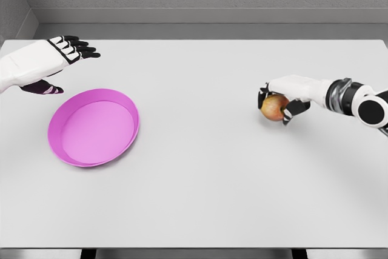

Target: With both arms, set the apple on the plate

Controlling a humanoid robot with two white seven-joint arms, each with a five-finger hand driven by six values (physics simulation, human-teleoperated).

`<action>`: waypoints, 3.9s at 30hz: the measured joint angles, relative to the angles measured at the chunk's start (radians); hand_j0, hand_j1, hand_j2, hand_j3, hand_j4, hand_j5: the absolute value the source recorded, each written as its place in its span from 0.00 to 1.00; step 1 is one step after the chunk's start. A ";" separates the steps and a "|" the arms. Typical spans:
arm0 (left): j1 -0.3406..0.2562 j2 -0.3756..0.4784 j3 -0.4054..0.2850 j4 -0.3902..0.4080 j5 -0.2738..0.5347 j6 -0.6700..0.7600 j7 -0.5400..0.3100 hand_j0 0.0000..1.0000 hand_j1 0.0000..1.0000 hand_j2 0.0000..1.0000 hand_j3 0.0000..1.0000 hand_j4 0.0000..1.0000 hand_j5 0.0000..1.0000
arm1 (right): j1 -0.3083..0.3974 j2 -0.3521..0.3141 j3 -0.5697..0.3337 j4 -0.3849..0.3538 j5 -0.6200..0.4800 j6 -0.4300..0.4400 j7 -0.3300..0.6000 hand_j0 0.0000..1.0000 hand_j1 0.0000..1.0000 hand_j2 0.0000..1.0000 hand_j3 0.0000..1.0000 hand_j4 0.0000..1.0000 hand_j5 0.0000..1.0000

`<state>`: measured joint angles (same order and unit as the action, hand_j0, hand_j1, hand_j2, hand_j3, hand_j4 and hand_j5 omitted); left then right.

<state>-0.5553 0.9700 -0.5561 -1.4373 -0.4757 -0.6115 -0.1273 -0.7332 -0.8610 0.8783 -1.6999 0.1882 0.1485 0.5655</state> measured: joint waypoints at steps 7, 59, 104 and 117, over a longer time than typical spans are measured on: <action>0.000 0.000 0.000 0.000 0.000 0.000 0.001 1.00 1.00 1.00 1.00 1.00 1.00 | -0.018 0.015 0.000 -0.033 0.001 -0.006 0.000 0.47 0.47 0.47 0.47 0.47 0.47; 0.000 -0.001 0.002 -0.001 0.000 0.000 -0.001 1.00 1.00 1.00 1.00 1.00 1.00 | -0.048 0.146 0.000 -0.053 -0.001 -0.142 -0.001 1.00 1.00 1.00 1.00 1.00 1.00; -0.360 -0.326 -0.502 -0.230 -0.079 -0.001 -0.277 1.00 1.00 1.00 1.00 1.00 1.00 | 0.373 -0.122 -0.592 -0.053 -0.007 -0.366 -0.002 1.00 1.00 1.00 1.00 1.00 1.00; -0.368 -0.377 -0.541 -0.175 -0.168 -0.001 -0.355 1.00 1.00 1.00 1.00 1.00 1.00 | 0.360 -0.119 -0.597 -0.054 -0.003 -0.371 -0.002 1.00 1.00 1.00 1.00 1.00 1.00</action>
<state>-0.9235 0.5932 -1.0971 -1.6119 -0.6441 -0.6129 -0.4822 -0.3728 -0.9795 0.2817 -1.7535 0.1851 -0.2229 0.5634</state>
